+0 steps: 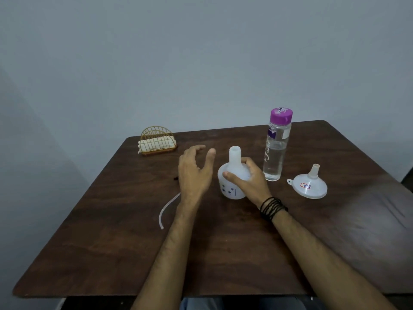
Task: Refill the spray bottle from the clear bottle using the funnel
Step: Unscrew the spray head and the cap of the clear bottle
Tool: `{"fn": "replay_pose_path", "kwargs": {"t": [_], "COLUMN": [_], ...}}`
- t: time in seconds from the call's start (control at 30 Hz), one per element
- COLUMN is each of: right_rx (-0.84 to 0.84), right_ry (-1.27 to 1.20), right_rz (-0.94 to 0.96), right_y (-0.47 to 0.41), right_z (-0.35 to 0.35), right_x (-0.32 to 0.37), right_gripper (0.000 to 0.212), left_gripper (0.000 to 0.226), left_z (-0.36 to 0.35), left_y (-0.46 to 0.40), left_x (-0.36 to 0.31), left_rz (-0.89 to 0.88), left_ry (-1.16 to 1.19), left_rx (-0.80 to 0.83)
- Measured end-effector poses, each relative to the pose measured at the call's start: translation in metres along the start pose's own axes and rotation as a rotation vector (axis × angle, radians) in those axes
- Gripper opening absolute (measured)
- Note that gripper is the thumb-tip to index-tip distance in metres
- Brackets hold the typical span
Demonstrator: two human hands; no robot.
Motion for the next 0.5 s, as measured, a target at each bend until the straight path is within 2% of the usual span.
{"fn": "replay_pose_path", "kwargs": {"t": [0.07, 0.13, 0.2, 0.27, 0.33, 0.4, 0.5], "right_rx": [0.02, 0.048, -0.028, -0.217, -0.487, -0.75, -0.861], "right_ry": [-0.053, -0.12, -0.097, -0.024, 0.11, 0.178, 0.199], "right_rz": [0.011, 0.049, 0.162, 0.335, 0.454, 0.417, 0.24], "right_y": [0.0, 0.003, 0.006, 0.009, 0.01, 0.007, -0.003], "right_z": [0.002, 0.003, 0.005, 0.011, 0.019, 0.033, 0.046], "right_x": [0.001, 0.002, 0.005, 0.011, 0.019, 0.023, 0.013], "right_gripper": [0.068, 0.061, 0.05, 0.04, 0.038, 0.041, 0.062], "left_gripper": [0.041, 0.043, 0.032, 0.016, 0.01, 0.009, 0.018], "left_z": [-0.012, -0.026, -0.037, -0.043, -0.046, -0.049, -0.047], "left_y": [-0.001, -0.001, -0.002, -0.002, -0.003, -0.004, -0.008], "left_x": [-0.02, -0.033, -0.038, -0.039, -0.037, -0.041, -0.049], "left_rz": [0.009, -0.014, -0.067, -0.103, -0.096, -0.099, -0.124], "left_ry": [0.117, 0.129, 0.086, 0.054, 0.051, 0.045, 0.03], "left_rx": [0.114, 0.23, 0.275, 0.26, 0.246, 0.252, 0.233]}}
Point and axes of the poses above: each hand's wrist, its own y-axis away from the middle knuckle, its own z-axis out of the back of the hand, x = y × z, the point moved 1 cm from there along -y, towards the middle knuckle, and after that the axes turned 2 degrees about y, right-handed, at the moved point
